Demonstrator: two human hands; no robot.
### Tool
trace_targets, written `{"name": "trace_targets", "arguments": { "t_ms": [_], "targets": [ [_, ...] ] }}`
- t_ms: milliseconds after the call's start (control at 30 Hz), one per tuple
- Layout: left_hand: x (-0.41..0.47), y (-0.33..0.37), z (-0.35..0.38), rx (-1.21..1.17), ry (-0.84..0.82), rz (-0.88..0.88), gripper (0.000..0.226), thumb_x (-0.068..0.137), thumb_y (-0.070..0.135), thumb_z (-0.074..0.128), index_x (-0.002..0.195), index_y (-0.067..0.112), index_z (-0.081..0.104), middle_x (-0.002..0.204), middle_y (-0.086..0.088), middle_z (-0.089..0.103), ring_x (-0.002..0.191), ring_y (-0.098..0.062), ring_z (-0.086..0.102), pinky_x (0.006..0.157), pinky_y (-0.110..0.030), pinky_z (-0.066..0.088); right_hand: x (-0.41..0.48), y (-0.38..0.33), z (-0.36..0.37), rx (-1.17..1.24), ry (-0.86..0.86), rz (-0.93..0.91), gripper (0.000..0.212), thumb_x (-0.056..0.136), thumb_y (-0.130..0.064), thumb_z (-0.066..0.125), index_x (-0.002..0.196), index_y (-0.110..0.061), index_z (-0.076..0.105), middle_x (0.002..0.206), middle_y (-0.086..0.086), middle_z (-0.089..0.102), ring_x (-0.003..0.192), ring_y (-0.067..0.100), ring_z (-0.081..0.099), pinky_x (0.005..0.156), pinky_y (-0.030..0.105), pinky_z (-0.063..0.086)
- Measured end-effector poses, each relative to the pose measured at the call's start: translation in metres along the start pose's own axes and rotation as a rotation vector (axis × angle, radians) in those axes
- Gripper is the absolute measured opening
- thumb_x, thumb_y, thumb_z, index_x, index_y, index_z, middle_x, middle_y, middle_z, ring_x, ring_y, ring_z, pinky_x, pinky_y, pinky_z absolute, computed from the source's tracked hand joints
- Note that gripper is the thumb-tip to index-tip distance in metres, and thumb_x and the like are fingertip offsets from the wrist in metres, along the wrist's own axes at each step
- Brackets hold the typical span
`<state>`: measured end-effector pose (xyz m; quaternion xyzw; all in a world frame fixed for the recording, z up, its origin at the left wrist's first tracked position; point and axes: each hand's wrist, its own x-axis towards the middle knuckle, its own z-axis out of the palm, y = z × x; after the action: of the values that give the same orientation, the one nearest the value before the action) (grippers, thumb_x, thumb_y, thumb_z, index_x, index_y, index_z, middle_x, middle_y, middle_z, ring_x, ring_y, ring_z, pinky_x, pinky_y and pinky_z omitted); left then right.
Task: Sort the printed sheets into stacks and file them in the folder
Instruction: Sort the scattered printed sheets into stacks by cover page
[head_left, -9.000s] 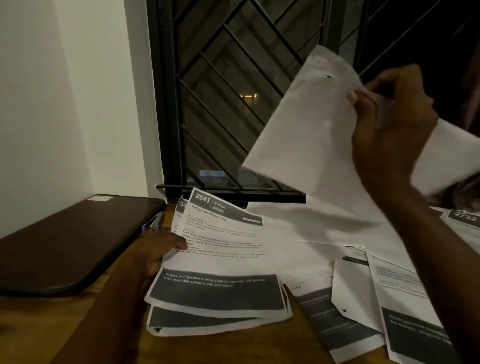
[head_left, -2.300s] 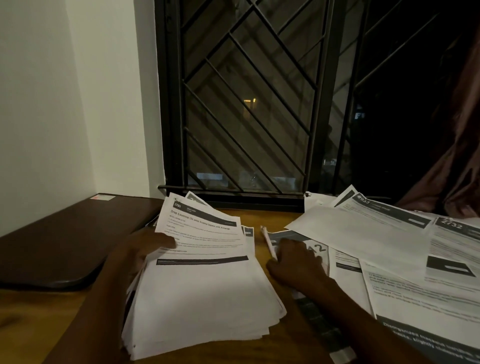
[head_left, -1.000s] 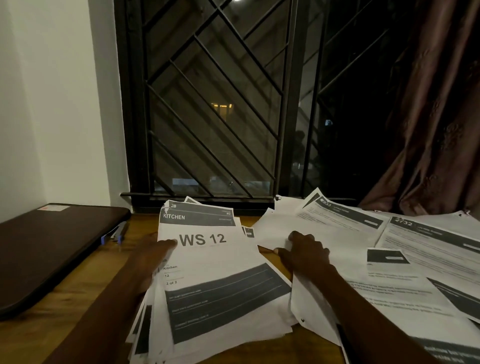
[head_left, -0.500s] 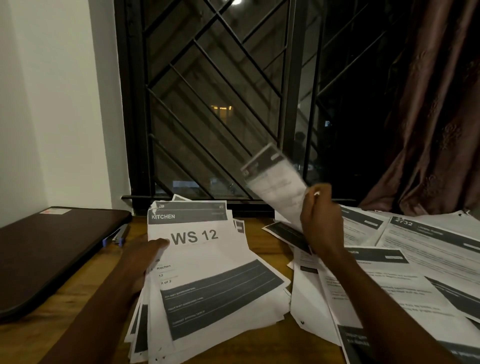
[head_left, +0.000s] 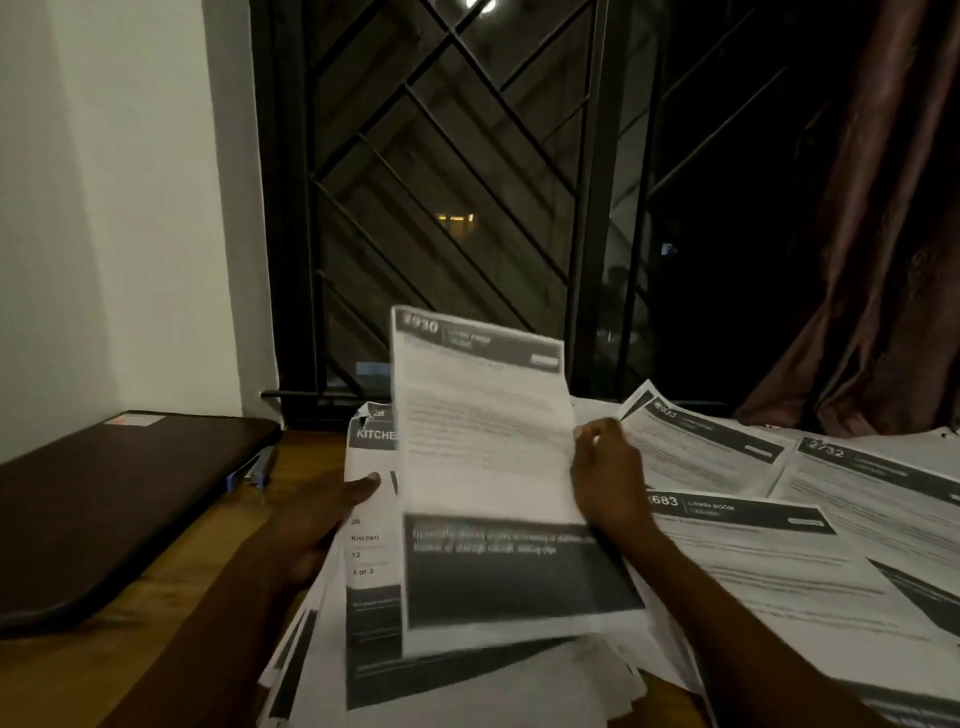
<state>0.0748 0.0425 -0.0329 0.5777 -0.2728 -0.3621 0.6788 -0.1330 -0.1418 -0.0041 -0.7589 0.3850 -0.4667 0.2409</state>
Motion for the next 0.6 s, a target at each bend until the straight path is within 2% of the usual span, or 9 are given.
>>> {"name": "trace_targets", "arguments": {
  "t_ms": [67,167,233,333,400,467,533,567,600],
  "targets": [
    [-0.003,-0.001,0.003,0.010,-0.015,0.007,0.024,0.095,0.014,0.054,0.115,0.008,0.064,0.104,-0.016,0.073,0.086,-0.031,0.073,0.064,-0.039,0.060,-0.012,0.007,0.014,-0.162,-0.071,-0.036,0.010,0.098,-0.013,0.043,0.099,-0.007,0.050,0.095,0.010,0.063,0.085,0.026,0.061,0.067,0.026,0.040],
    [-0.006,0.001,0.006,-0.017,-0.021,0.029,0.031,0.084,0.015,0.059,0.113,0.007,0.065,0.109,-0.019,0.071,0.099,-0.037,0.068,0.087,-0.050,0.054,-0.022,0.018,0.031,-0.179,-0.115,-0.026,0.013,0.099,-0.020,0.042,0.102,-0.010,0.049,0.096,0.008,0.063,0.081,0.016,0.062,0.069,0.029,0.052],
    [-0.004,0.001,0.005,-0.035,0.001,0.021,0.040,0.080,0.018,0.059,0.117,0.004,0.063,0.110,-0.022,0.069,0.103,-0.040,0.065,0.097,-0.055,0.047,-0.022,0.022,0.036,-0.154,-0.116,0.011,0.018,0.099,-0.022,0.041,0.108,-0.008,0.049,0.098,0.010,0.063,0.083,0.018,0.063,0.072,0.033,0.054],
    [0.002,0.000,0.002,-0.037,0.047,0.033,0.031,0.096,0.020,0.051,0.120,0.004,0.063,0.103,-0.017,0.072,0.094,-0.034,0.069,0.096,-0.052,0.048,-0.019,0.023,0.039,-0.137,-0.150,0.074,0.022,0.099,-0.023,0.038,0.107,-0.006,0.049,0.101,0.014,0.063,0.091,0.027,0.063,0.078,0.038,0.052],
    [0.004,-0.001,0.000,-0.085,0.062,0.003,0.038,0.093,0.038,0.056,0.117,0.010,0.065,0.110,-0.019,0.070,0.102,-0.037,0.066,0.098,-0.053,0.046,-0.021,0.023,0.037,-0.158,-0.182,0.072,0.025,0.097,-0.025,0.040,0.107,-0.006,0.051,0.101,0.014,0.063,0.093,0.028,0.063,0.082,0.043,0.052],
    [0.006,0.000,-0.001,-0.026,0.051,0.020,0.043,0.087,0.049,0.061,0.111,0.014,0.067,0.107,-0.016,0.072,0.102,-0.035,0.067,0.092,-0.049,0.051,-0.022,0.022,0.036,-0.200,-0.261,0.023,0.026,0.093,-0.026,0.047,0.100,-0.004,0.058,0.095,0.011,0.065,0.089,0.024,0.063,0.081,0.038,0.053],
    [0.007,0.000,-0.002,0.196,-0.014,0.063,0.045,0.079,0.042,0.075,0.112,0.013,0.065,0.105,-0.012,0.073,0.100,-0.033,0.069,0.086,-0.044,0.055,-0.022,0.022,0.034,-0.241,-0.341,0.016,0.023,0.088,-0.026,0.054,0.080,-0.006,0.062,0.078,0.005,0.063,0.077,0.018,0.063,0.072,0.030,0.052],
    [0.008,-0.001,-0.003,0.304,-0.023,0.070,0.047,0.074,0.033,0.081,0.112,0.010,0.064,0.108,-0.014,0.072,0.101,-0.034,0.068,0.085,-0.042,0.055,-0.021,0.022,0.032,-0.228,-0.363,0.024,0.022,0.085,-0.028,0.057,0.073,-0.009,0.060,0.074,0.004,0.061,0.075,0.017,0.062,0.070,0.031,0.053],
    [0.009,-0.001,-0.003,0.362,-0.022,0.070,0.041,0.075,0.021,0.081,0.110,0.007,0.063,0.109,-0.016,0.071,0.100,-0.035,0.067,0.083,-0.039,0.055,-0.021,0.021,0.028,-0.228,-0.363,0.036,0.022,0.081,-0.032,0.059,0.074,-0.011,0.060,0.077,0.004,0.061,0.079,0.019,0.064,0.074,0.034,0.054]
  ]
}}
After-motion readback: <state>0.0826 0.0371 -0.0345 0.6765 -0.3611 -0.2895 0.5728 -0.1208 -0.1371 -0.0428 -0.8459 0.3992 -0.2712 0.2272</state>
